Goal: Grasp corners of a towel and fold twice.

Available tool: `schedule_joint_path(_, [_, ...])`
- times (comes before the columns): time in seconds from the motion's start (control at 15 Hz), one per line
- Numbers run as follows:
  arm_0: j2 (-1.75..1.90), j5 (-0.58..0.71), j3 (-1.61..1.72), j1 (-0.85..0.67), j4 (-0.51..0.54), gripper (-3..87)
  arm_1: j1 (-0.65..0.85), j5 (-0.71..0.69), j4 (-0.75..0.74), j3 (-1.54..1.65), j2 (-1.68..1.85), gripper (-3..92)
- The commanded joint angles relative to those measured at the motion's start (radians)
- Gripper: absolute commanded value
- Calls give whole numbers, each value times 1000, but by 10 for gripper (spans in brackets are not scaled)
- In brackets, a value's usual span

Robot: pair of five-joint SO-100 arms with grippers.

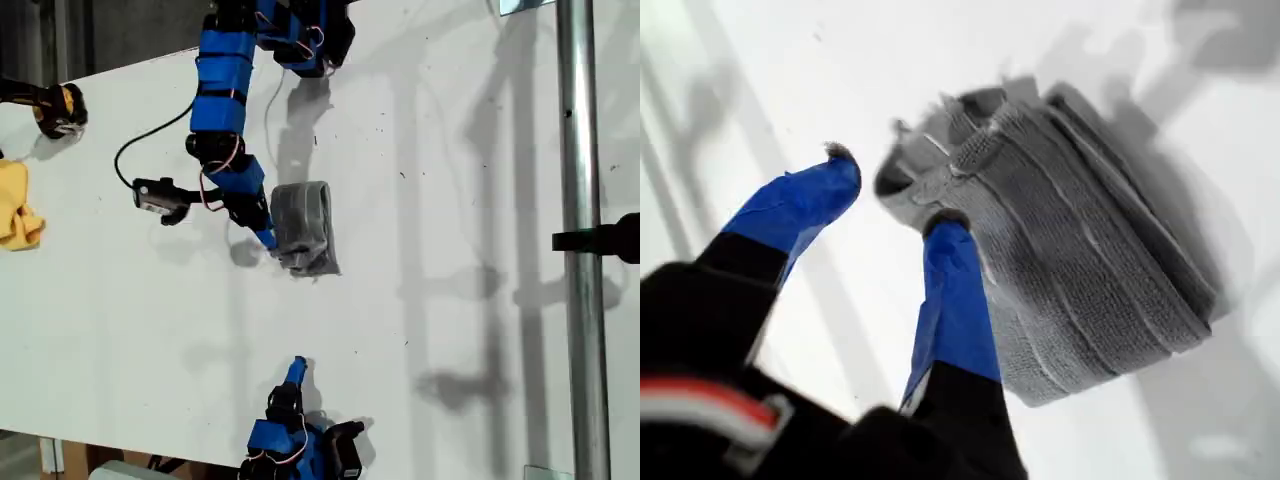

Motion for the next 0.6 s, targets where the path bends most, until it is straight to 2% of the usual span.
schedule_joint_path(0.0, [6, -28, -2, -9, -18, 59, 31, -17, 31, 63, 247, 173])
schedule_joint_path(0.13, [6, -74, 15, 18, -38, 57, 69, 15, 25, 356, 552, 143])
schedule_joint_path(0.27, [6, -110, 38, 66, -58, 76, 107, 92, 55, 698, 956, 3])
schedule_joint_path(0.33, [6, -95, 41, 77, -63, 95, 114, 146, 97, 856, 1161, -1])
schedule_joint_path(0.4, [6, -14, 46, 78, -57, 102, 103, 216, 146, 1005, 1351, -1])
schedule_joint_path(0.53, [6, -29, 60, 97, -58, 100, 52, 344, 265, 1213, 1635, -1])
